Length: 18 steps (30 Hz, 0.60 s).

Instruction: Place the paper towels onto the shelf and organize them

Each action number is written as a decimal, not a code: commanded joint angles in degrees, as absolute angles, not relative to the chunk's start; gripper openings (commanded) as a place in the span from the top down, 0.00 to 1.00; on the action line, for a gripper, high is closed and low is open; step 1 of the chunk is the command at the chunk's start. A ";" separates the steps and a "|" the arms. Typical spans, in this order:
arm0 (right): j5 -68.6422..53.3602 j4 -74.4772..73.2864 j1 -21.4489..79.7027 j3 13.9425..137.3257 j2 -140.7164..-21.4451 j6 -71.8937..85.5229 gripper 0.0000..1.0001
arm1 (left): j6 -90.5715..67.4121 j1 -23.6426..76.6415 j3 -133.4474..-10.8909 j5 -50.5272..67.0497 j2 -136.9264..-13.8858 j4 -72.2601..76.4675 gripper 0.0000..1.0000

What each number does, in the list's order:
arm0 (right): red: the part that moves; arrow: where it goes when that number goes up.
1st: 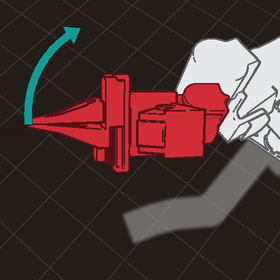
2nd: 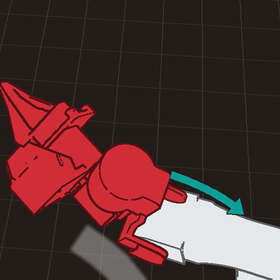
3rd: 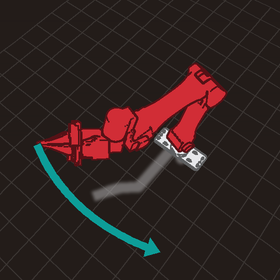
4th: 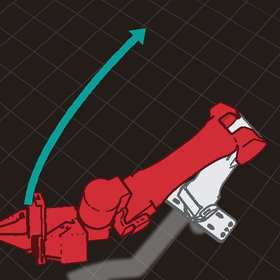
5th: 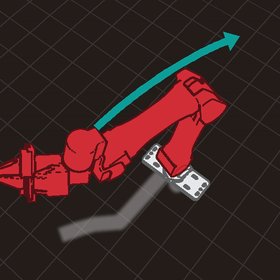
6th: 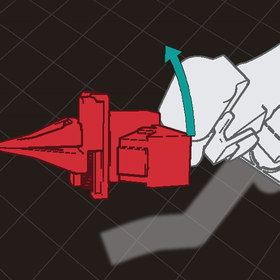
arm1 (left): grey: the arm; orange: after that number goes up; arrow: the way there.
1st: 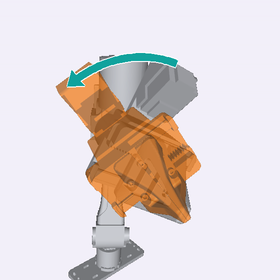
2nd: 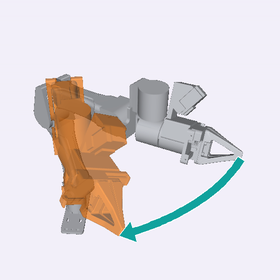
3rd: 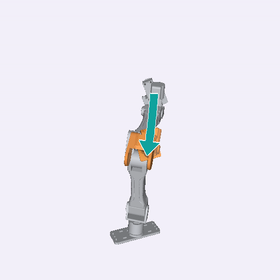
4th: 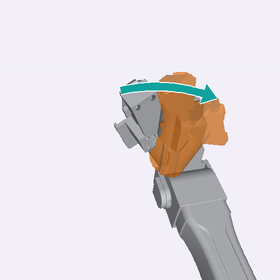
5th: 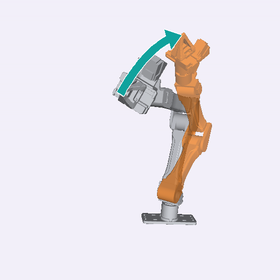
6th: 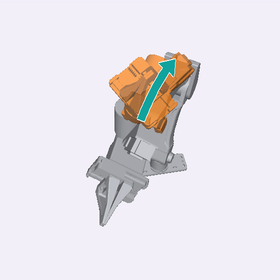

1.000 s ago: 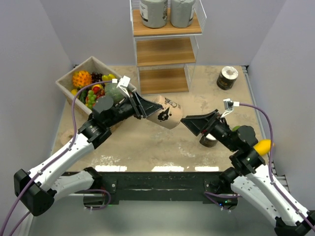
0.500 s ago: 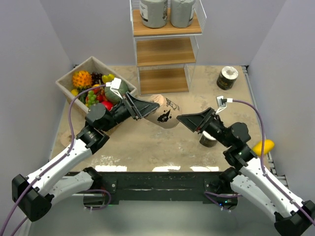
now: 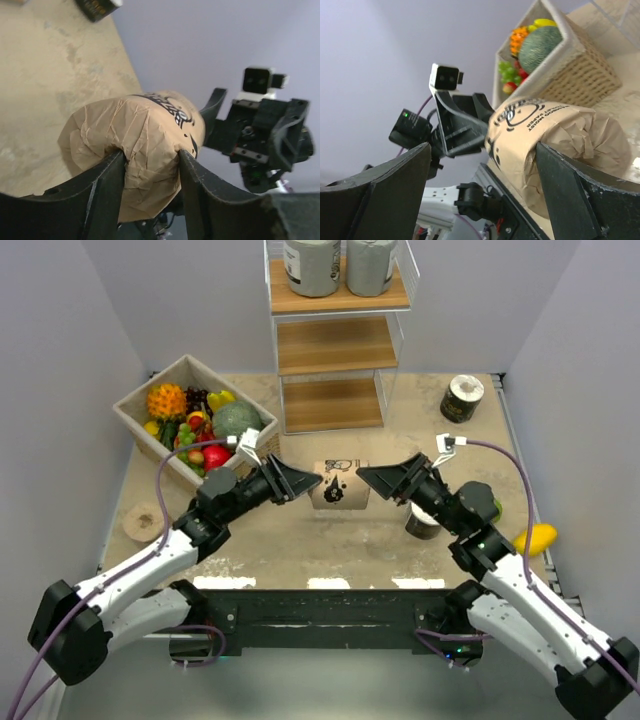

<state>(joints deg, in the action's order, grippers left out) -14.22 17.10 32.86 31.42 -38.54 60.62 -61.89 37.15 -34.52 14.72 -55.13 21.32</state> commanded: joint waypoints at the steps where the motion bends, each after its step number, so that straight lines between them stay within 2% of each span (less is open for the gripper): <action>1: -15.82 24.69 33.22 31.03 -44.20 59.86 0.12 | -60.57 38.67 -29.45 14.07 -59.05 26.28 0.46; 3: -15.21 24.00 33.13 31.38 -46.48 58.36 0.13 | -59.51 39.02 -29.09 13.45 -61.34 24.97 0.43; 7: -13.63 21.45 33.22 30.76 -49.39 54.85 0.14 | -54.24 39.46 -31.89 5.14 -62.93 14.01 0.28; 10: -12.92 21.36 33.13 29.18 -51.41 53.53 0.15 | -51.33 39.64 -36.64 -2.34 -64.59 -1.96 0.27; 13: -12.05 18.56 33.14 29.09 -52.64 50.03 0.17 | -50.54 40.25 -37.96 -7.27 -63.55 -7.54 0.27; 18: -3.44 -4.89 33.13 40.32 -53.26 40.09 0.21 | -44.85 41.13 -42.26 -10.80 -59.33 -12.82 0.26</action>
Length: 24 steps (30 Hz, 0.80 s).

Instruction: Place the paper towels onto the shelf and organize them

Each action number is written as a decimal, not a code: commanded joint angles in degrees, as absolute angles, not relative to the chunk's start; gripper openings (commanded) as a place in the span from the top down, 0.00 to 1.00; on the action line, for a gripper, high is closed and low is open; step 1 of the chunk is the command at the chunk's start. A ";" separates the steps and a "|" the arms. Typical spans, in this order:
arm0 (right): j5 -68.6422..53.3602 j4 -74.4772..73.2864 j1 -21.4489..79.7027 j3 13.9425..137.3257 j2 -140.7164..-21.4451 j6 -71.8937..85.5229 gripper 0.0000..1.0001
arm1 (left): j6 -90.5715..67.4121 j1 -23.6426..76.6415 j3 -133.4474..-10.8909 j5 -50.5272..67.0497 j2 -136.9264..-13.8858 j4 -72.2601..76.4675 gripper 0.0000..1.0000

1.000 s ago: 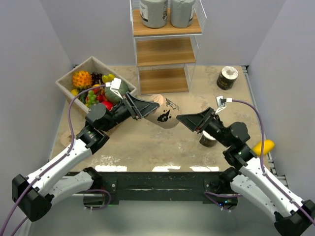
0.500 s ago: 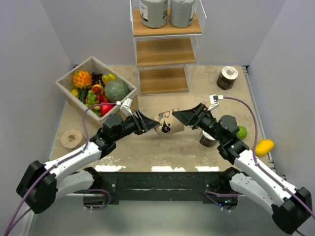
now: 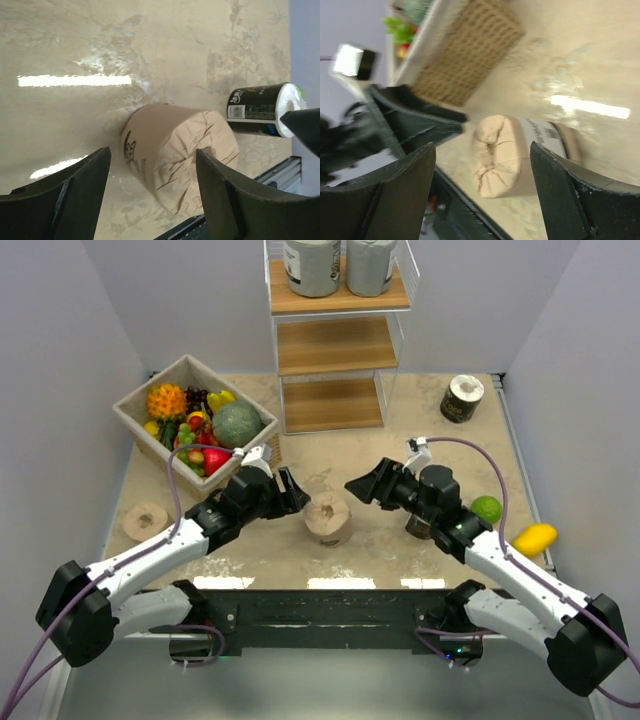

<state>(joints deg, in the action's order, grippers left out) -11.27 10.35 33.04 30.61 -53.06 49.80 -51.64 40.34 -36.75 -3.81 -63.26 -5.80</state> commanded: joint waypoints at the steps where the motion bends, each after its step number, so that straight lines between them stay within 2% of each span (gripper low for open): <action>1: -2.30 -7.97 33.13 42.26 -53.70 37.73 0.22 | -43.52 41.13 -44.62 -12.72 -57.93 -15.44 0.25; 5: 3.83 -20.00 35.67 50.95 -56.94 34.72 0.23 | -36.84 41.13 -49.12 -18.79 -53.54 -21.96 0.16; 6: 5.69 -21.69 37.42 52.02 -57.56 34.54 0.22 | -33.69 41.13 -49.65 -20.72 -52.48 -22.93 0.05; 7: 7.45 -24.23 38.31 52.81 -58.44 34.72 0.21 | -32.01 41.13 -50.44 -21.79 -50.38 -24.33 0.00; 14: 12.13 -29.36 45.96 56.69 -68.02 38.49 0.19 | -16.19 41.22 -50.54 -29.08 -42.20 -27.16 0.00; 19: 12.04 -29.01 47.81 56.34 -70.40 42.97 0.21 | -14.24 41.13 -41.76 -31.38 -34.47 -23.40 0.00; 24: 13.44 -31.11 48.60 59.15 -74.35 44.65 0.21 | -13.80 41.04 -40.61 -29.61 -30.94 -21.18 0.00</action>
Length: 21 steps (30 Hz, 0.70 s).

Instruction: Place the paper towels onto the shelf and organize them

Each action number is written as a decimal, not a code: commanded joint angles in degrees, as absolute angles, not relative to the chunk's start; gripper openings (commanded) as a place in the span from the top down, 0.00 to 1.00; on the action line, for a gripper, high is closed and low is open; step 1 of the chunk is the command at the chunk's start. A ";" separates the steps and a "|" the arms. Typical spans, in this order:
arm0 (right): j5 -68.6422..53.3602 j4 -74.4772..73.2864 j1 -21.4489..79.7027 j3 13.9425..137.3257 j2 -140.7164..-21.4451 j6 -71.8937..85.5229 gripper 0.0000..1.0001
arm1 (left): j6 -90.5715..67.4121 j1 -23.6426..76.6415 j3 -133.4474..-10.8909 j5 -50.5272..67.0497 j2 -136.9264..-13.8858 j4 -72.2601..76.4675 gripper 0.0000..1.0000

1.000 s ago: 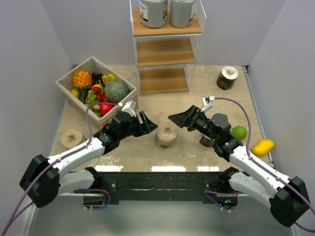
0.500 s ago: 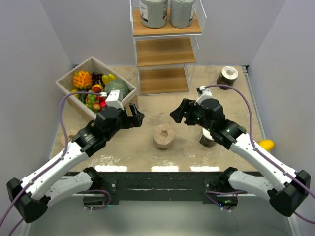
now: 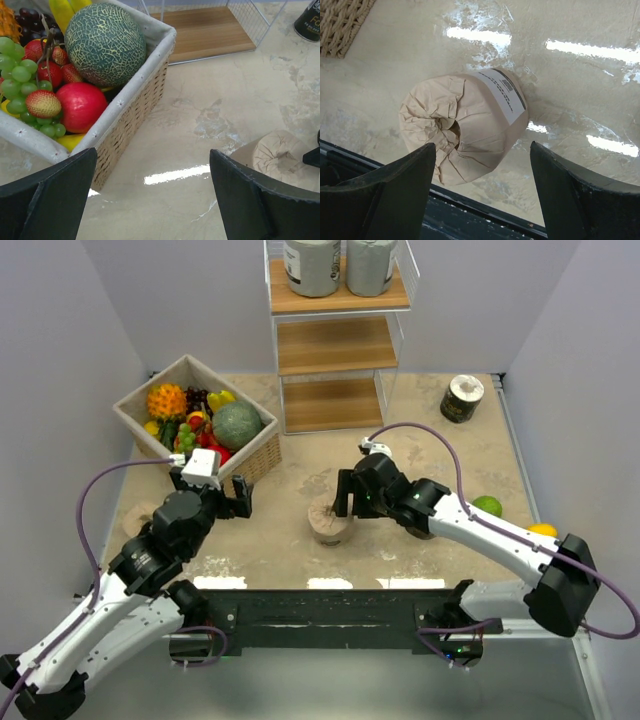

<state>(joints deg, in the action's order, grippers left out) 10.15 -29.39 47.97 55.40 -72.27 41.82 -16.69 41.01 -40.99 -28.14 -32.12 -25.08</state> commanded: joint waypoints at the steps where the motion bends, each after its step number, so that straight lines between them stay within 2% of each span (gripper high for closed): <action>1: 14.06 -31.64 48.86 59.50 -75.49 44.82 0.21 | -13.89 41.04 -40.69 -30.05 -31.02 -21.53 0.00; 9: 16.78 -33.65 52.99 62.75 -82.61 47.63 0.22 | -14.59 41.13 -42.27 -31.45 -32.70 -23.11 0.00; 11: 18.27 -34.89 53.78 63.63 -84.10 48.42 0.26 | -14.76 41.13 -42.01 -31.55 -31.82 -23.12 0.00; 15: 18.98 -34.98 54.23 65.47 -85.25 50.01 0.51 | -14.68 41.04 -41.40 -31.81 -29.10 -22.59 0.00; 19: 21.97 -34.55 54.40 69.86 -85.69 51.33 0.60 | -14.68 41.04 -41.48 -32.60 -28.92 -22.59 0.00; 21: 23.90 -32.79 54.05 71.27 -86.04 51.76 0.61 | -14.85 41.04 -41.66 -33.48 -29.00 -22.85 0.00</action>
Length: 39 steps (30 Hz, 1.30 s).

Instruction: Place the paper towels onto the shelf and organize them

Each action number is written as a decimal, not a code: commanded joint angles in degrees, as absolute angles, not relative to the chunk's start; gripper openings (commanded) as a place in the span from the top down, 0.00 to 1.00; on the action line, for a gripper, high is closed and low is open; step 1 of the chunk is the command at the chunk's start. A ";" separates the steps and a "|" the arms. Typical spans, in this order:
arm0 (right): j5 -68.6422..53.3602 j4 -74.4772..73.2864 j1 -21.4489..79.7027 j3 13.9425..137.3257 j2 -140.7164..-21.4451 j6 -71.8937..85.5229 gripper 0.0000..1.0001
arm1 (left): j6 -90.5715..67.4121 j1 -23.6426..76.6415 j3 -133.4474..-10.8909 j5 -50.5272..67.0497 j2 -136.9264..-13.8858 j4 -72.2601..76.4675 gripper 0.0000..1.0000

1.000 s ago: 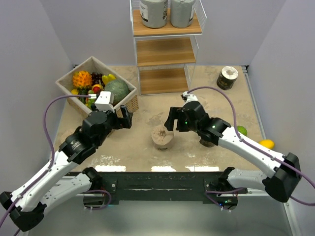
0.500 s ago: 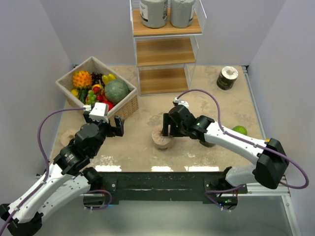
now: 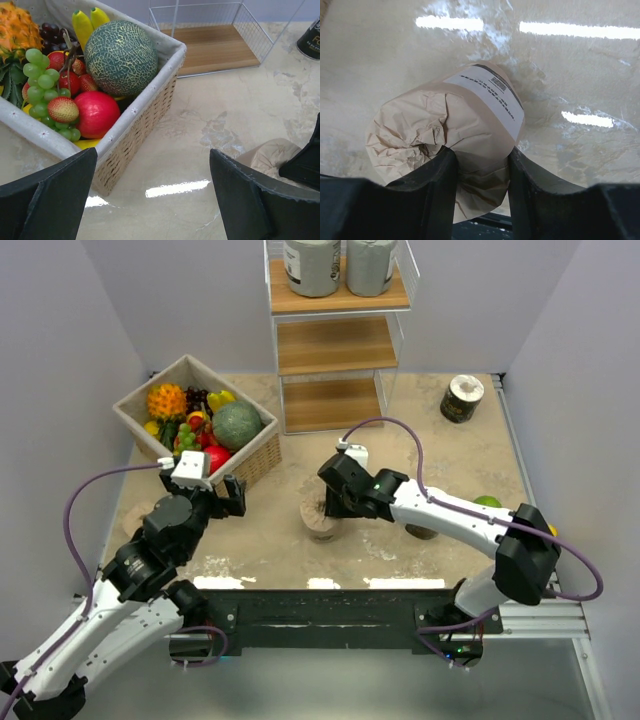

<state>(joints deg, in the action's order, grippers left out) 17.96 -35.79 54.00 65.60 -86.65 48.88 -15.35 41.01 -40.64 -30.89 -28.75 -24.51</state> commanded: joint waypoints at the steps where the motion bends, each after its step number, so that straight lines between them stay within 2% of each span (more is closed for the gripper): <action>1: 25.65 -32.00 53.79 73.80 -86.74 51.85 0.62 | -14.94 41.04 -41.75 -33.83 -28.92 -22.94 0.00; 7: 32.86 -29.89 49.76 87.86 -90.87 51.94 0.65 | -15.29 41.13 -41.66 -35.33 -27.34 -23.29 0.00; 14: 41.82 -19.35 44.75 95.53 -93.33 56.16 0.64 | -15.38 41.04 -41.57 -36.30 -26.98 -23.29 0.00; 21: 44.64 -10.65 42.72 100.90 -98.60 59.32 0.64 | -15.56 41.04 -41.57 -37.09 -26.02 -23.64 0.00; 30: 44.03 -10.81 42.01 114.33 -107.84 61.35 0.61 | -15.65 41.04 -41.57 -36.56 -25.40 -23.56 0.00; 39: 46.93 -12.83 41.57 118.65 -110.57 65.04 0.63 | -15.64 41.04 -41.57 -36.56 -25.14 -23.64 0.00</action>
